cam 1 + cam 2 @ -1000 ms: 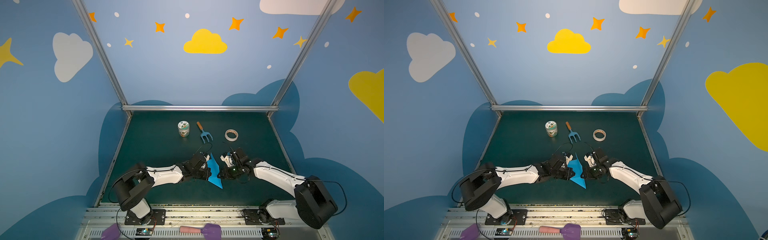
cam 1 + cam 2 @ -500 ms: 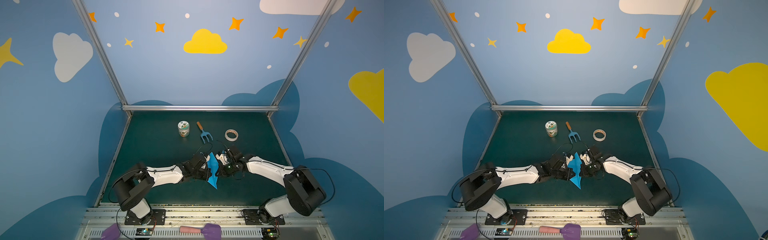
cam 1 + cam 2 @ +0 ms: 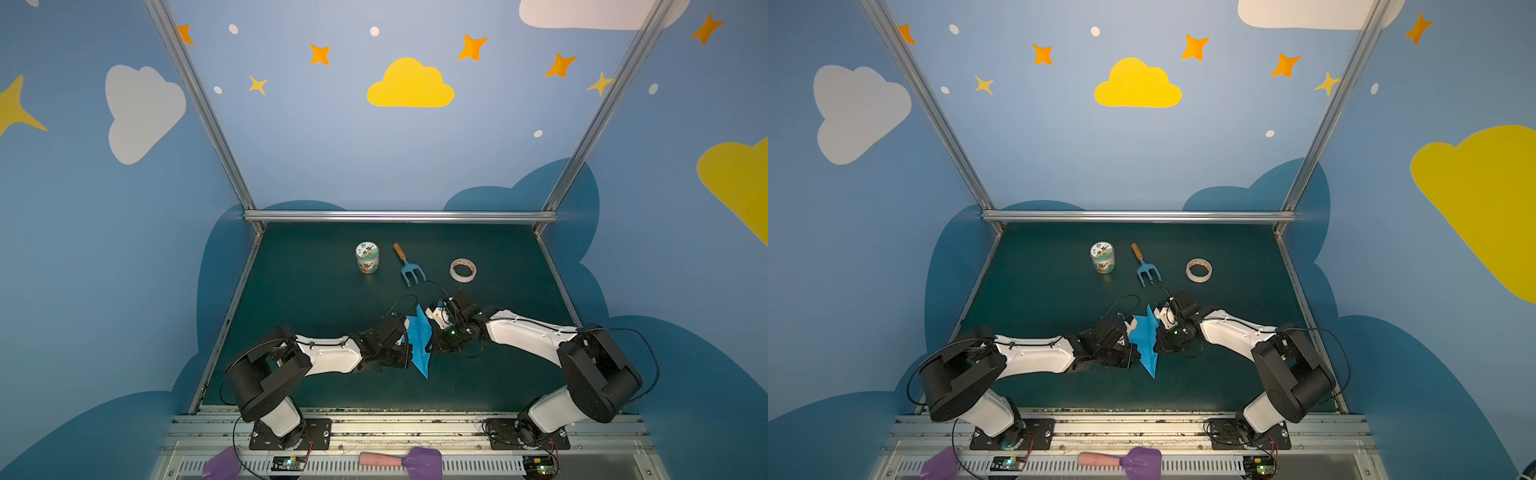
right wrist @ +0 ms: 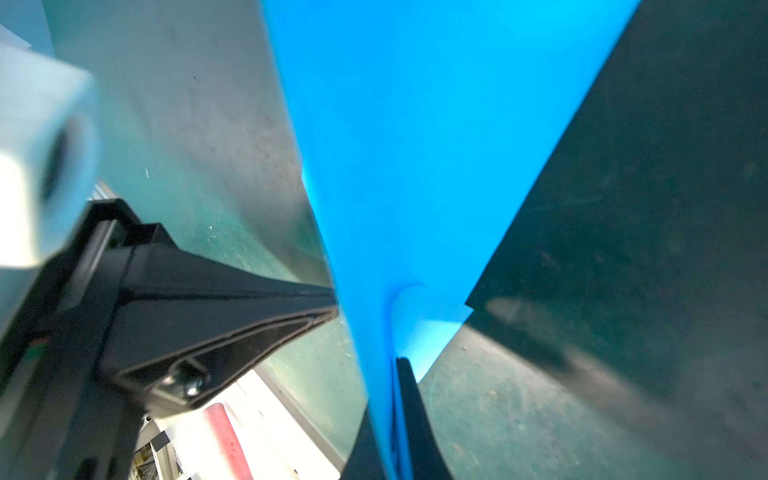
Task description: Fold a paper plane with a square sheet of paper (fold left side to right side)
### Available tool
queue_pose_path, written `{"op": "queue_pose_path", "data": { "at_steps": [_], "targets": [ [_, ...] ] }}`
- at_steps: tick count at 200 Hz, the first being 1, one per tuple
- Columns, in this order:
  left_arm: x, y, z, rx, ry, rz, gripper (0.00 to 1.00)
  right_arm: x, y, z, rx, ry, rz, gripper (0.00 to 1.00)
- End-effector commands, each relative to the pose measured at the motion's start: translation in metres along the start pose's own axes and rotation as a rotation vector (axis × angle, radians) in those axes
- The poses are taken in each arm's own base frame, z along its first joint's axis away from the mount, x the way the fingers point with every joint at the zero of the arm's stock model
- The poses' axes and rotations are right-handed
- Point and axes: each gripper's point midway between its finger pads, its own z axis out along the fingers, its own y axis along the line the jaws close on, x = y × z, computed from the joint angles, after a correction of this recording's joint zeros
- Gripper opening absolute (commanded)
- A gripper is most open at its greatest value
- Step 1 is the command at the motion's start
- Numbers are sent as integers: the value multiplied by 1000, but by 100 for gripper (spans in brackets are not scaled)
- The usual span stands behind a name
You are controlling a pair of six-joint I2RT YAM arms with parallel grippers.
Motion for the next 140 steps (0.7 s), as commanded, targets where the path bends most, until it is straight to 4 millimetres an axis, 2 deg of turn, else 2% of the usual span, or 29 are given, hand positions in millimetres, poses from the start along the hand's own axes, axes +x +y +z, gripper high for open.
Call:
{"op": "queue_pose_path", "data": {
  "at_steps": [1,61,110,140],
  "targets": [
    [-10,3,4,-14,-34,-8,4,-2,5,1,2,15,-15,1],
    [-3,8,19,-15,10,-11,4,-6,12,7,1,47,-40,6],
    [4,12,20,-16,26,-16,4,-12,17,19,-33,61,-23,2],
    [7,13,20,-16,33,-16,4,-13,11,28,-43,66,10,0]
  ]
}}
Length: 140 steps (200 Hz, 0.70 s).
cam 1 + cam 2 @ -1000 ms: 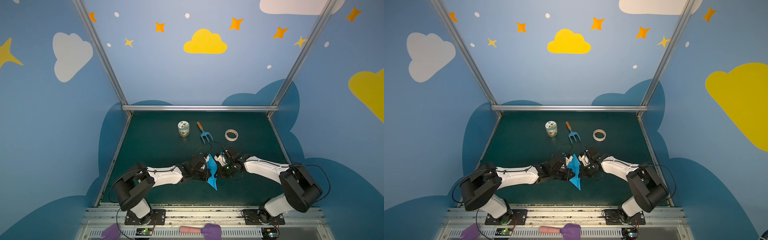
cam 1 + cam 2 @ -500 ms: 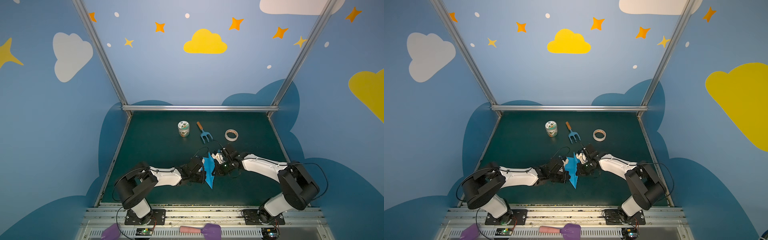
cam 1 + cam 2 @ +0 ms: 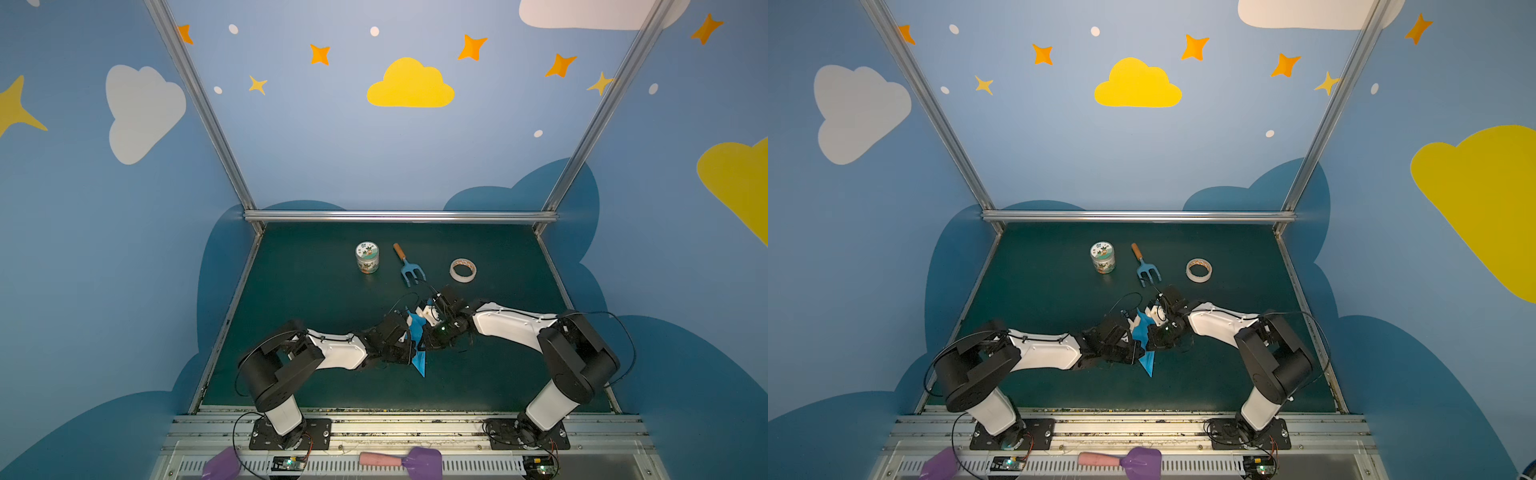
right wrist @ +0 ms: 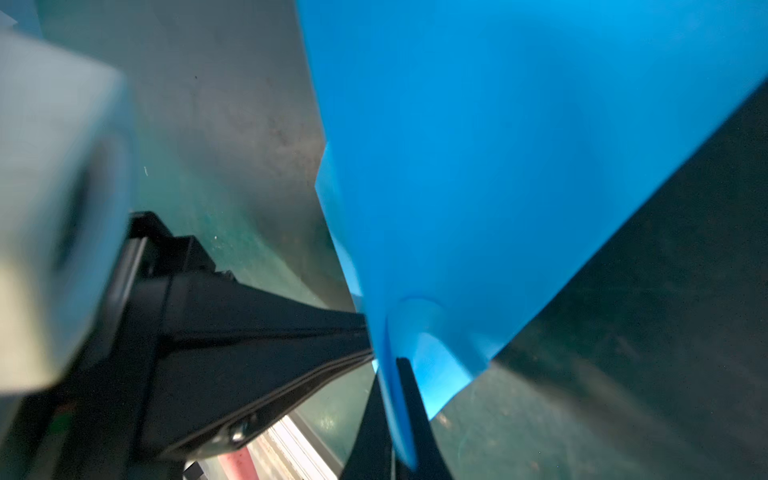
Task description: Fold a paper plane with a square sheet of paper (fold left side to right side)
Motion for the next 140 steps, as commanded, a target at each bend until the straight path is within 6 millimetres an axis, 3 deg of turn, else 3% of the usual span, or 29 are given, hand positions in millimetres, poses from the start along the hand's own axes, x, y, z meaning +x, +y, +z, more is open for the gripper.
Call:
{"op": "queue_pose_path", "data": {
  "at_steps": [1,101,140],
  "targets": [
    [16,16,4,-40,51,-15,4,-3,1,6,-25,2,20,0],
    [19,17,5,-34,57,-22,4,2,-27,7,-33,-13,103,0],
    [7,3,-3,-6,31,-7,4,7,-29,11,-38,-6,110,0]
  ]
}}
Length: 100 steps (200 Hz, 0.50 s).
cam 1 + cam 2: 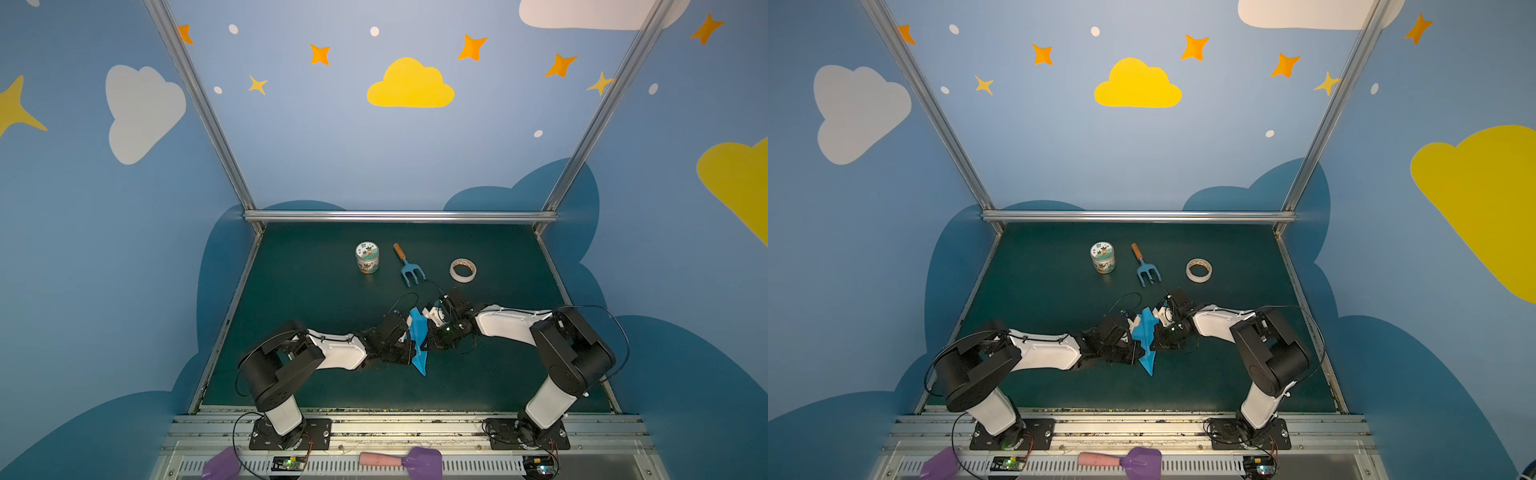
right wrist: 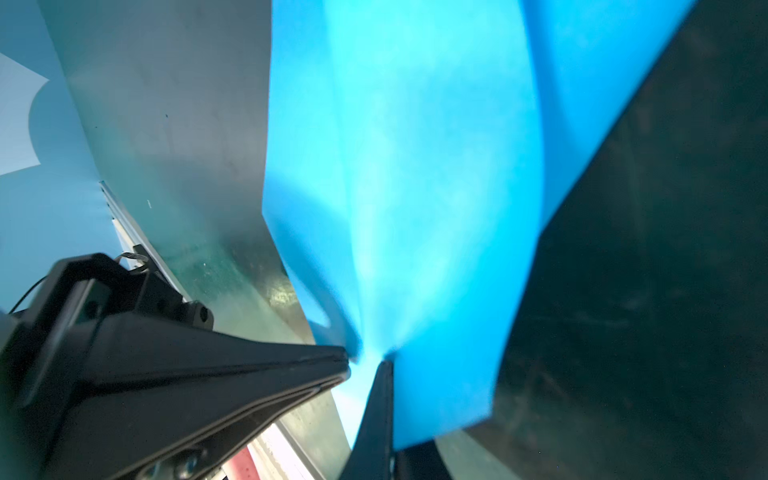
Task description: Fold a paper plane with a square sheet of paper (fold left side to right side)
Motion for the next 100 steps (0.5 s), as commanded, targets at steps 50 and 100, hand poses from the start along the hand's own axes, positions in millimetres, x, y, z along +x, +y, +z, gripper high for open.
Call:
{"op": "queue_pose_path", "data": {
  "at_steps": [50,100],
  "targets": [
    [-32,-18,-19,24,-35,22,4,8,-7,5,6,25,14,0],
    [-55,-18,-5,31,-28,33,4,10,-9,5,12,28,15,0]
  ]
}}
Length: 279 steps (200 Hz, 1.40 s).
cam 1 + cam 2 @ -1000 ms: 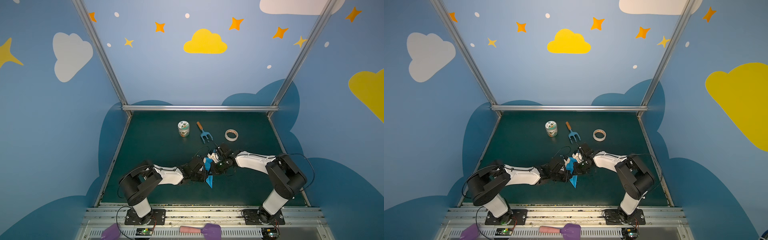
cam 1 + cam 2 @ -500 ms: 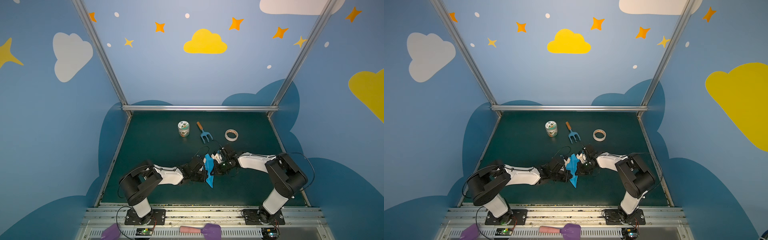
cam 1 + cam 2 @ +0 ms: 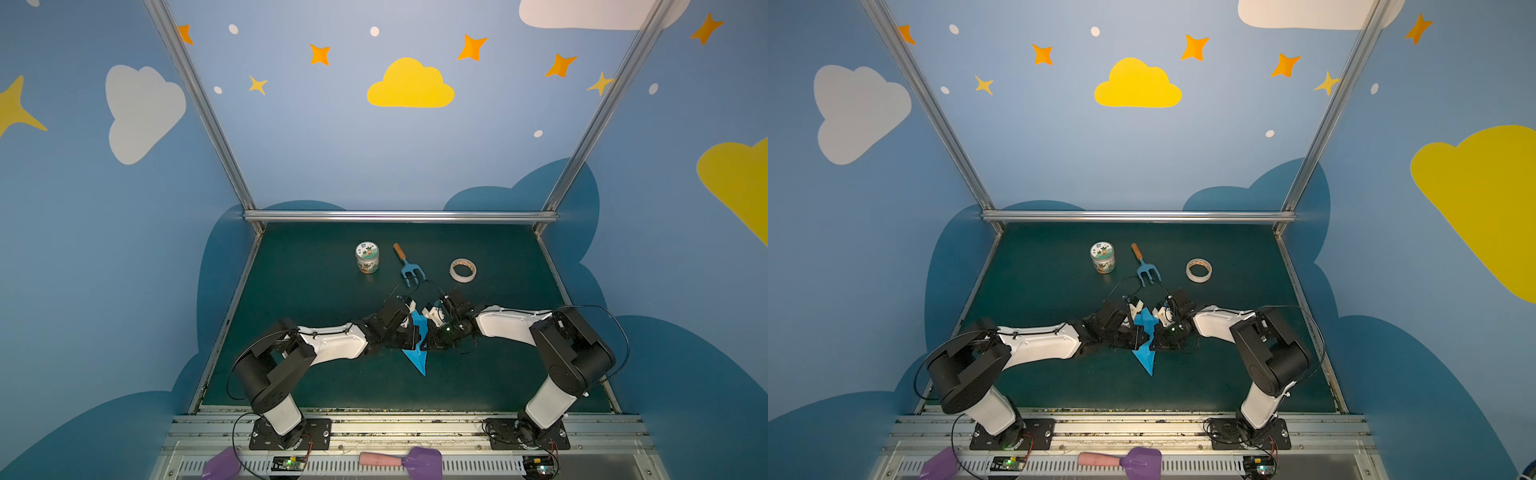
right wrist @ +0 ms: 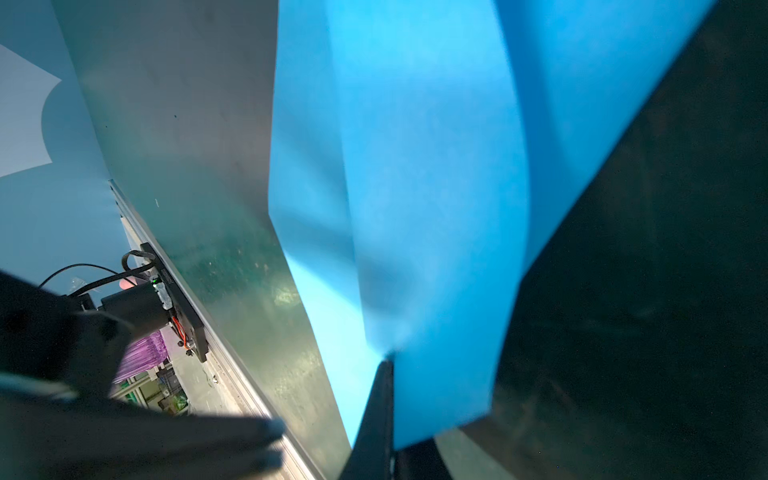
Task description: Fold a paper plane with a square sheet of paper (fold left side to right side)
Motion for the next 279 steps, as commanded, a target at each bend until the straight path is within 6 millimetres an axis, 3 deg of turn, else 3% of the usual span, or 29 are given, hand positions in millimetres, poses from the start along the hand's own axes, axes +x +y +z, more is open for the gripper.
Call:
{"op": "queue_pose_path", "data": {
  "at_steps": [1,61,120,153,184,196,209,237,279],
  "targets": [
    [2,9,10,-16,49,16,4,11,-10,5,25,31,18,0],
    [-7,19,29,-33,71,17,4,12,-11,6,25,34,18,0],
    [13,54,43,-103,111,-22,4,11,-7,4,11,34,9,0],
    [22,62,43,-125,124,-33,4,4,9,-18,-10,-19,-16,30],
    [27,66,42,-134,128,-39,4,5,20,-46,-12,-99,-20,40],
    [29,67,42,-134,131,-41,4,5,26,-51,-31,-115,-17,35],
    [30,68,42,-132,135,-42,4,5,31,-52,-52,-116,-18,22],
    [33,70,40,-141,141,-36,4,2,35,-41,-71,-95,-10,0],
    [34,71,39,-146,142,-34,3,-5,34,-19,-88,-68,1,0]
  ]
}}
